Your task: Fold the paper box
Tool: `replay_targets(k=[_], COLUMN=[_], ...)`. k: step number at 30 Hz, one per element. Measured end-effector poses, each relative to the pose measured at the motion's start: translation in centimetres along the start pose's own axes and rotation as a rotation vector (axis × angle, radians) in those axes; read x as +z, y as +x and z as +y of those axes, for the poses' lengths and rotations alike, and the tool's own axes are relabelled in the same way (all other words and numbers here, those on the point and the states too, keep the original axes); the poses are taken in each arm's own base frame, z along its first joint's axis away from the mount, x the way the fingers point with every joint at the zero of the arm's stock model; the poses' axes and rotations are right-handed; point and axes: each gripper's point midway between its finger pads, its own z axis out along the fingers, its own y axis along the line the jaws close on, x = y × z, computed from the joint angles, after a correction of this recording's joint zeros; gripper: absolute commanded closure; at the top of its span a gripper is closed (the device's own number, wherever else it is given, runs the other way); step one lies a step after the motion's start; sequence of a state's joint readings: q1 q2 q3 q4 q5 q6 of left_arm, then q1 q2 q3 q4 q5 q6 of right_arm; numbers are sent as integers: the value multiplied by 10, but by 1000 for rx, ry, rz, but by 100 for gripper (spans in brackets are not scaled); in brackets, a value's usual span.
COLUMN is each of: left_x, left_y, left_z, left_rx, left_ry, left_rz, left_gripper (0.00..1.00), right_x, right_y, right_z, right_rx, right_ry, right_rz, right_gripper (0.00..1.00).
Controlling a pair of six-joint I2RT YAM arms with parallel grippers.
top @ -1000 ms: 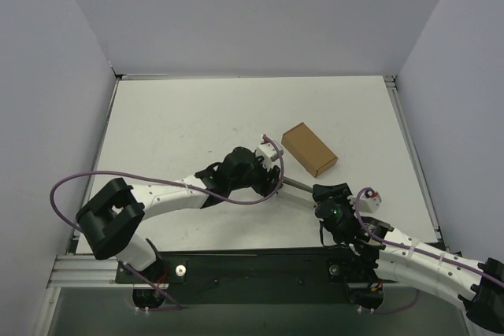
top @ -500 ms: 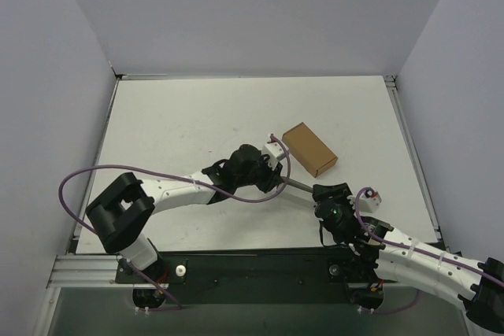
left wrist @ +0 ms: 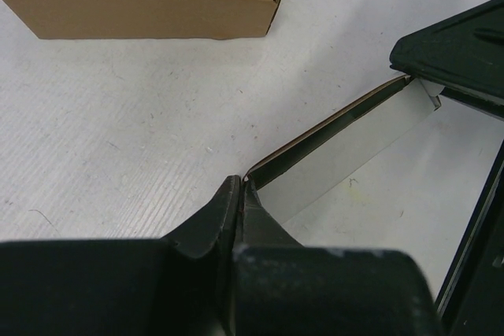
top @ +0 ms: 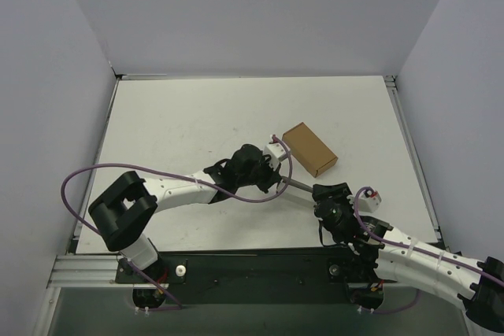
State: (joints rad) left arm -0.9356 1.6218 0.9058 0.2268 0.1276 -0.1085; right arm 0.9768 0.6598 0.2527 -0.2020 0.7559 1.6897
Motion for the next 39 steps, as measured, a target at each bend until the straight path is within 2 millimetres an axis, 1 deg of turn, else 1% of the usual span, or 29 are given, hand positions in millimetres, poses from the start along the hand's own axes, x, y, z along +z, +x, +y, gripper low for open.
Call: replay_targets(k=[5,20,32,39], left_x=[0,1,-1,-2], left_y=[0,2,6,8], left_z=[-2,-3,-6,-8], left_rx=[2,-19,-92,-89], left_ry=[-14,-152,-184,-223], left_rz=[3,-10,-82,-122], left_gripper=[100,100,100,100], right_x=[1,1,1,1], right_y=[-1,-1,-1,-1], right_z=[0,0,0,1], right_rx=[-5,-7,-11,-14], right_ry=[3,5,5,5], right_rz=[-7,-11,-10,-11], right_gripper=[96,96,96,96])
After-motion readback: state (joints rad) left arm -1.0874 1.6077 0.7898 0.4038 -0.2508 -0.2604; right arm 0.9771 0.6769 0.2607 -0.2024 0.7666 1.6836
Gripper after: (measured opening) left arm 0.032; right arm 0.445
